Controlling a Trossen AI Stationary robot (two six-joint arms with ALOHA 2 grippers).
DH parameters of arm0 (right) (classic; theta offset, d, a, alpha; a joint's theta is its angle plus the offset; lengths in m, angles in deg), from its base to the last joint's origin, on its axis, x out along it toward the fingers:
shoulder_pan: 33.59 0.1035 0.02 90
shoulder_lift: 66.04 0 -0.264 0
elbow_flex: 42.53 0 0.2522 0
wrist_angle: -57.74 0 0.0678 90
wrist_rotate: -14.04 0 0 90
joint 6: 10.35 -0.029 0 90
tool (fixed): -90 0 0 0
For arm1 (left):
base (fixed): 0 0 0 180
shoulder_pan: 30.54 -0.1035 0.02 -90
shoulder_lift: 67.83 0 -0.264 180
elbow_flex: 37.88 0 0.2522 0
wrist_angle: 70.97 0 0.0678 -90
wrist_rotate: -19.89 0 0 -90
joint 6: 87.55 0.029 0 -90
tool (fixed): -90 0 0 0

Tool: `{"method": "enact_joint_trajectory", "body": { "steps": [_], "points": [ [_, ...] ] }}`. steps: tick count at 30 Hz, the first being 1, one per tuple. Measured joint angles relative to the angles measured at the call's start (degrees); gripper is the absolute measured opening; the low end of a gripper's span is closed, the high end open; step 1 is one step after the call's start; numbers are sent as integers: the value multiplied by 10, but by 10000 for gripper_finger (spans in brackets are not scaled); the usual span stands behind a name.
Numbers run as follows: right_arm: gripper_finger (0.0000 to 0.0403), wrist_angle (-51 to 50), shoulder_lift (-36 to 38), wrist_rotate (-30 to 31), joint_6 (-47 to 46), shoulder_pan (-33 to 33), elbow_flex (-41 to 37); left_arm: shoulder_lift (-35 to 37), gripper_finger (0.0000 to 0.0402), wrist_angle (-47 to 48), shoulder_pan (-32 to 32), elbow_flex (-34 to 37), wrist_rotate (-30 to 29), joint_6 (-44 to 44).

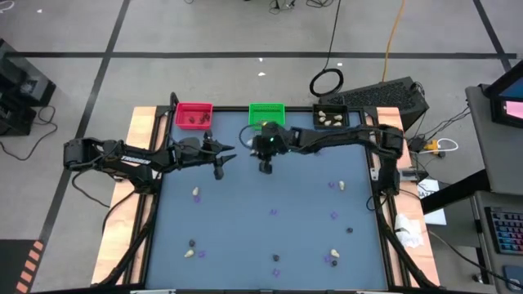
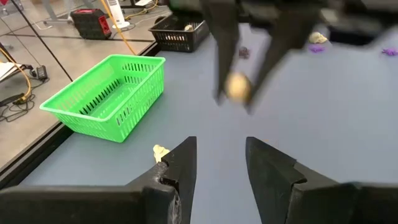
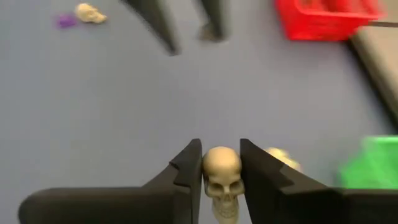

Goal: Sort Halloween decoration
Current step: Put the white skull toy into the black bin

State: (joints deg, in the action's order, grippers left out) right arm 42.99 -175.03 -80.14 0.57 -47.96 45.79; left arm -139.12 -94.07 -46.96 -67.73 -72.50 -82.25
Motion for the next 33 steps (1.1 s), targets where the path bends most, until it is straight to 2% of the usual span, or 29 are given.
{"method": "enact_joint_trajectory", "body": {
  "steps": [10,17,22,33],
  "points": [
    [72,-190,147,116,33,-69,0,0,132,-1,0,0,0,0],
    [72,-285,180,118,32,-171,0,0,132,-1,0,0,0,0],
    [72,-271,179,117,26,-237,-47,0,132,-1,0,0,0,0],
    [72,-216,179,119,-58,-359,-165,0,132,-1,0,0,0,0]
  ]
}}
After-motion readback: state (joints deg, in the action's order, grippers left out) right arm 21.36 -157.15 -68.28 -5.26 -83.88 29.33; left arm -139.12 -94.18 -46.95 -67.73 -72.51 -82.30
